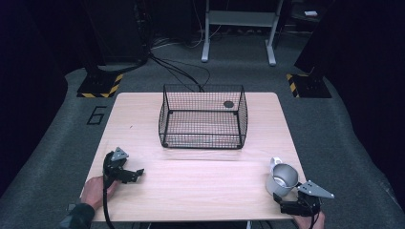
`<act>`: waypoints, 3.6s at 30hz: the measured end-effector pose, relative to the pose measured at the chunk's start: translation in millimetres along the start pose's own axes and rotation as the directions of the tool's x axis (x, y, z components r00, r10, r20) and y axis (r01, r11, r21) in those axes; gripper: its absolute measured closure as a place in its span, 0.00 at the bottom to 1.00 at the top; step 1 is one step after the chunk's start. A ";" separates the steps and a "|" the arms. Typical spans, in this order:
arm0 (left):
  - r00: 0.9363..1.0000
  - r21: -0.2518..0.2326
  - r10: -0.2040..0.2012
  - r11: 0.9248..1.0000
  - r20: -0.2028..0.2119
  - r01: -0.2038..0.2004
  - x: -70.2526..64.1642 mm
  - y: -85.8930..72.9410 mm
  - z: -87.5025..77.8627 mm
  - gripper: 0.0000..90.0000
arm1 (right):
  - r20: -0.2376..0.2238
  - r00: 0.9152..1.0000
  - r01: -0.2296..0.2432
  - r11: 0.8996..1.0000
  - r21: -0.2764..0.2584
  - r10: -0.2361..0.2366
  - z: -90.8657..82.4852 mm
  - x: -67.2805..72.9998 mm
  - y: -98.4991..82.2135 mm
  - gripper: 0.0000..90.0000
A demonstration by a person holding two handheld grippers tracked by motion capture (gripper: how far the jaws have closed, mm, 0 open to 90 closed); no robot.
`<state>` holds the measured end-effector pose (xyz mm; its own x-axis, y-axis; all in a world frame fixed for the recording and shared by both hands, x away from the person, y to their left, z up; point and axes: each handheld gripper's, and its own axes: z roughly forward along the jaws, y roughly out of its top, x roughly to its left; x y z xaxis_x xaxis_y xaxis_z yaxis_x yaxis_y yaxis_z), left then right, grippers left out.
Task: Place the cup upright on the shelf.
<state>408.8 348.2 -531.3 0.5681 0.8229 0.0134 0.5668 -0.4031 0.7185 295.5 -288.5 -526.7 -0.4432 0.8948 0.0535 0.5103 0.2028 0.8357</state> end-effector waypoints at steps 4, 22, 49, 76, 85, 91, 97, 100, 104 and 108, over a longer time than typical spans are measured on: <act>1.000 0.000 0.001 1.000 0.000 -0.001 0.0 0.0 0.0 0.00 | 0.001 1.000 0.000 1.000 0.005 0.000 -1.2 0.5 1.8 0.00; 1.000 0.000 0.000 1.000 0.000 0.000 0.0 0.0 0.0 0.00 | -0.004 1.000 -0.028 0.999 0.026 0.028 -18.8 8.2 30.5 0.00; 1.000 0.001 0.001 1.000 0.000 -0.001 0.1 0.0 -0.1 0.00 | 0.030 0.999 0.032 0.997 0.072 -0.035 -13.5 12.5 71.9 0.00; 1.000 0.001 0.001 1.000 0.001 -0.001 0.1 0.0 0.0 0.00 | 0.078 0.995 0.047 0.994 0.097 -0.055 -4.8 16.8 77.3 0.06; 1.000 0.001 0.001 1.000 0.000 -0.001 0.1 0.0 0.0 0.00 | 0.083 0.995 0.039 0.994 0.100 -0.048 -5.6 17.0 79.4 0.06; 1.000 0.001 0.001 1.000 0.000 -0.001 0.1 0.0 0.0 0.00 | 0.082 0.995 0.055 0.994 0.092 -0.062 -6.4 18.9 82.2 0.06; 1.000 0.001 0.001 1.000 0.000 -0.001 0.1 0.1 0.0 0.00 | 0.074 0.994 0.076 0.992 0.096 -0.083 -5.5 22.9 89.2 0.06; 1.000 0.001 0.001 1.000 0.000 -0.001 0.1 0.0 0.0 0.00 | 0.071 0.993 0.082 0.992 0.093 -0.089 -4.5 24.5 91.5 0.06; 1.000 0.001 0.001 1.000 0.000 -0.001 0.1 0.0 0.0 0.00 | 0.054 0.994 0.095 0.991 0.093 -0.100 -1.7 29.6 97.1 0.06; 1.000 0.001 0.001 1.000 0.000 -0.001 0.1 0.1 0.0 0.00 | 0.035 0.993 0.108 0.990 0.088 -0.112 1.4 33.4 101.6 0.06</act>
<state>408.8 348.2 -531.3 0.5688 0.8224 0.0139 0.5667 -0.4040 0.7181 333.5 -237.4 -440.7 -0.4716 0.8798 -0.0592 0.5222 0.3327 0.7852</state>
